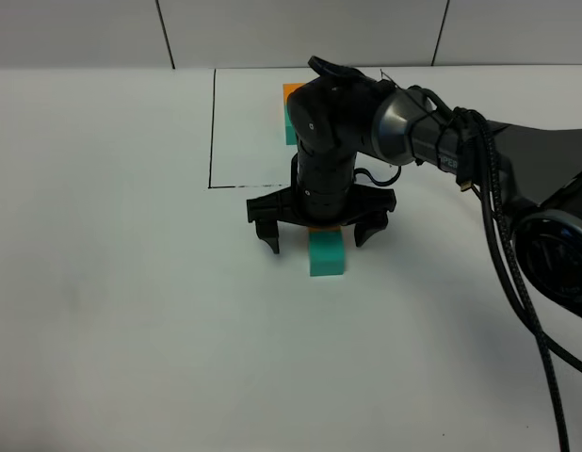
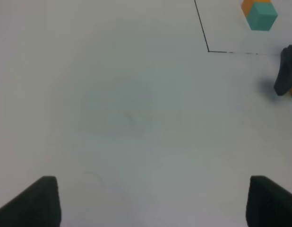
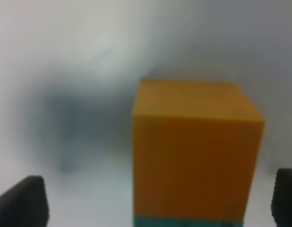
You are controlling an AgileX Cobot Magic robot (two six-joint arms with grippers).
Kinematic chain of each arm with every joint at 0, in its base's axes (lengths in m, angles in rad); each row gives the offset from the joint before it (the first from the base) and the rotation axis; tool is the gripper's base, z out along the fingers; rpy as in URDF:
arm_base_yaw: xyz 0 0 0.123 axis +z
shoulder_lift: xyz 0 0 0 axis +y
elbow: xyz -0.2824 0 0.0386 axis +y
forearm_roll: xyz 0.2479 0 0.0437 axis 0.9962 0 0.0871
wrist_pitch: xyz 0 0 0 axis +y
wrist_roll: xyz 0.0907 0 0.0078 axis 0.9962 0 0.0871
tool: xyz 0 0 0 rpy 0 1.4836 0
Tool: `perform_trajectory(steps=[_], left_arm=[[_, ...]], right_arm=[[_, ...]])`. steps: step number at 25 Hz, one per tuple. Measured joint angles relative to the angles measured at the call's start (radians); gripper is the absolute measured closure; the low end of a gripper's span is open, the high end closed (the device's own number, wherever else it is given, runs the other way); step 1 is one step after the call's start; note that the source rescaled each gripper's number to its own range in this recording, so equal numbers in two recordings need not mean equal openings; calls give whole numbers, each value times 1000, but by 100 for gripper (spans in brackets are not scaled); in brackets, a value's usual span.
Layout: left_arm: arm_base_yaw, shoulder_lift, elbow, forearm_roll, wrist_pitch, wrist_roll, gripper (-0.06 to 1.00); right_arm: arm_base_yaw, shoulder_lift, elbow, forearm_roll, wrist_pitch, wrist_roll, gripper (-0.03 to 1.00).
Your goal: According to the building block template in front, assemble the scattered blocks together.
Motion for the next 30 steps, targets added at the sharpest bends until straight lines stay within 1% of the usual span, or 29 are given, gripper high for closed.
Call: perform_trajectory(steps=[3, 6, 10, 13, 17, 20, 23, 26, 30], left_arm=[[0, 0, 0, 0, 0, 0, 27], [0, 0, 0, 0, 0, 0, 27], [0, 0, 0, 0, 0, 0, 27], [0, 0, 0, 0, 0, 0, 27], [0, 0, 0, 0, 0, 0, 27], [0, 0, 0, 0, 0, 0, 27], [0, 0, 0, 0, 0, 0, 27], [0, 0, 0, 0, 0, 0, 27], [0, 0, 0, 0, 0, 0, 27]], right_arm=[[0, -72, 0, 1, -15, -8, -3], [-10, -130, 0, 3, -14, -40, -3], [-82, -146, 0, 8, 11, -111, -3], [-183, -146, 0, 40, 44, -200, -3], [-349, -148, 0, 79, 58, -315, -3], [-473, -152, 0, 84, 60, -378, -3], [-571, -152, 0, 84, 60, -421, -3], [-641, -157, 2, 83, 63, -467, -3], [-688, -223, 94, 82, 0, -494, -3]])
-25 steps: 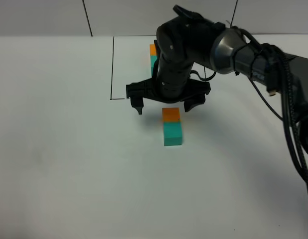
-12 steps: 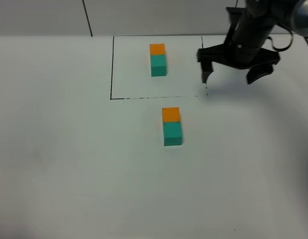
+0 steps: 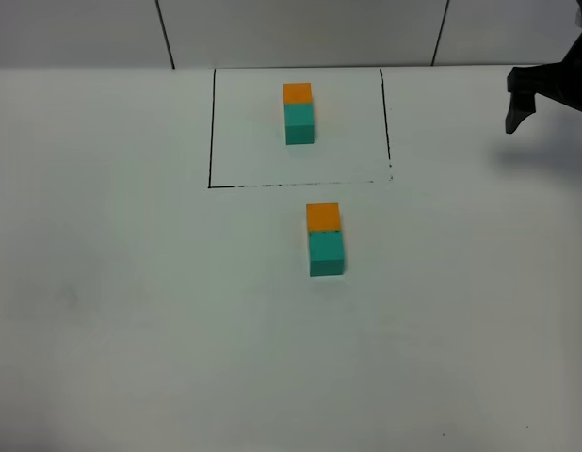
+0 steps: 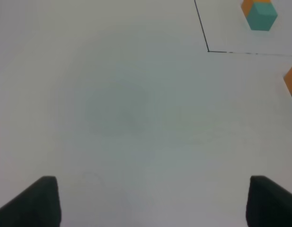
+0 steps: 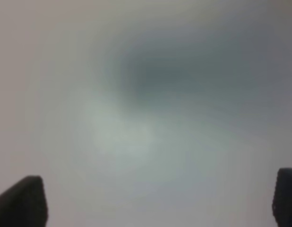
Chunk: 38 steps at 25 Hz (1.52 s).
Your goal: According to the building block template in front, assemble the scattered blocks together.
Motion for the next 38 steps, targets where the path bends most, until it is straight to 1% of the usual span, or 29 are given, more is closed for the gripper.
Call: perform_trajectory(steps=[5, 10, 19, 24, 29, 35, 38], left_arm=[[0, 0, 0, 0, 0, 0, 27], [0, 0, 0, 0, 0, 0, 27], [0, 0, 0, 0, 0, 0, 27], [0, 0, 0, 0, 0, 0, 27], [0, 0, 0, 0, 0, 0, 27], [0, 0, 0, 0, 0, 0, 27], [0, 0, 0, 0, 0, 0, 27]], right_arm=[[-8, -156, 181, -27, -60, -19, -3], [-9, -386, 398, -32, -125, -25, -3], [-9, -859, 767, -28, -129, -25, -3], [-9, -1122, 947, -25, -153, -25, -3], [-5, -1372, 1064, -4, -132, -25, -3], [71, -1563, 1156, -4, -51, -25, -3], [80, -1641, 1180, -14, -5, -25, -3]])
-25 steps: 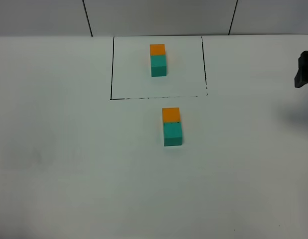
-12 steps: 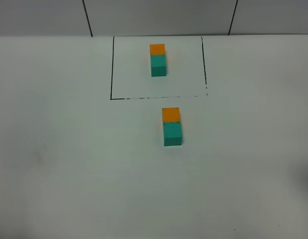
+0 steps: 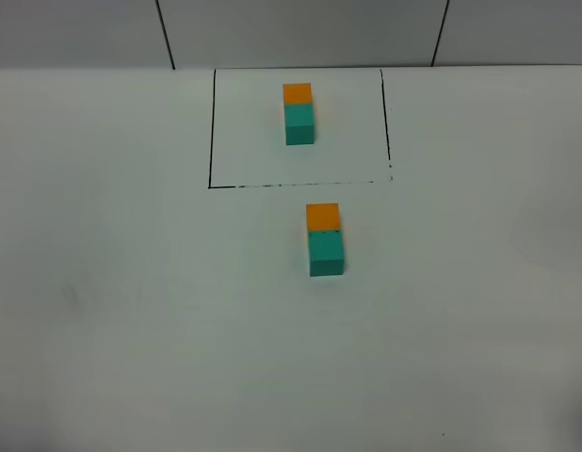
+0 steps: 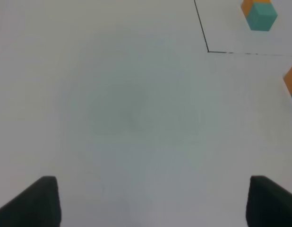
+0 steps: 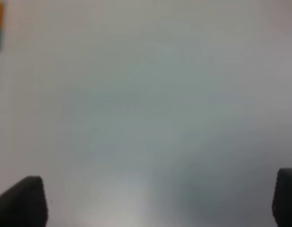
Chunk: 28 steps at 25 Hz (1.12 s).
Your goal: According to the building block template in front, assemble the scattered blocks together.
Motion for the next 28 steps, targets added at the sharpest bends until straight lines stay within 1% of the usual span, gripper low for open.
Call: perform_trajectory(steps=[6, 13, 16, 19, 28], left_arm=[[0, 0, 0, 0, 0, 0, 28], [0, 0, 0, 0, 0, 0, 28], [0, 0, 0, 0, 0, 0, 28], [0, 0, 0, 0, 0, 0, 28], [0, 0, 0, 0, 0, 0, 28]], right_arm=[[1, -176, 25, -12, 17, 1, -3], [1, -337, 28, -15, 17, 18, 3], [5, -390, 30, -18, 18, 26, 4], [22, -426, 30, -20, 19, 30, 6], [23, -427, 30, -35, 19, 33, 9]])
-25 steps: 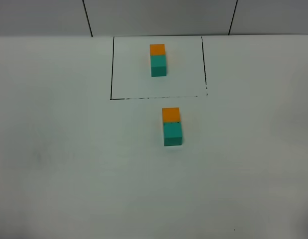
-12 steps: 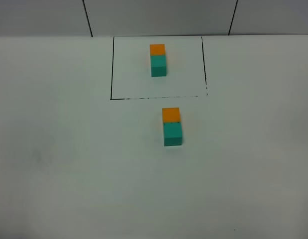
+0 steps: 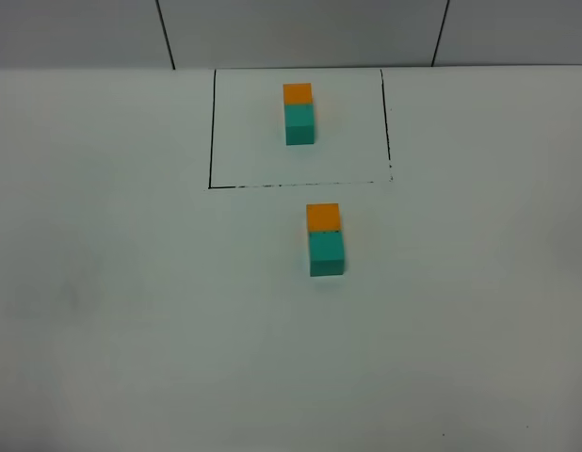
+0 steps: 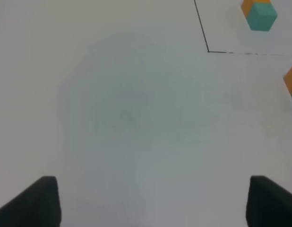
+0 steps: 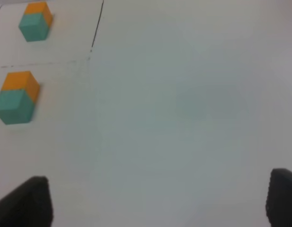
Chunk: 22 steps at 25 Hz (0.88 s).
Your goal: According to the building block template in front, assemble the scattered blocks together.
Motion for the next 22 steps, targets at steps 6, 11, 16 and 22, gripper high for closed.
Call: perform_trajectory(steps=[6, 11, 16, 22], left_arm=[[0, 0, 0, 0, 0, 0, 28], [0, 0, 0, 0, 0, 0, 28], [0, 0, 0, 0, 0, 0, 28], [0, 0, 0, 0, 0, 0, 28]], right_arm=[[0, 0, 0, -2, 0, 0, 10], [0, 0, 0, 0, 0, 18, 10], [0, 0, 0, 19, 0, 17, 13], [0, 0, 0, 21, 0, 17, 22]])
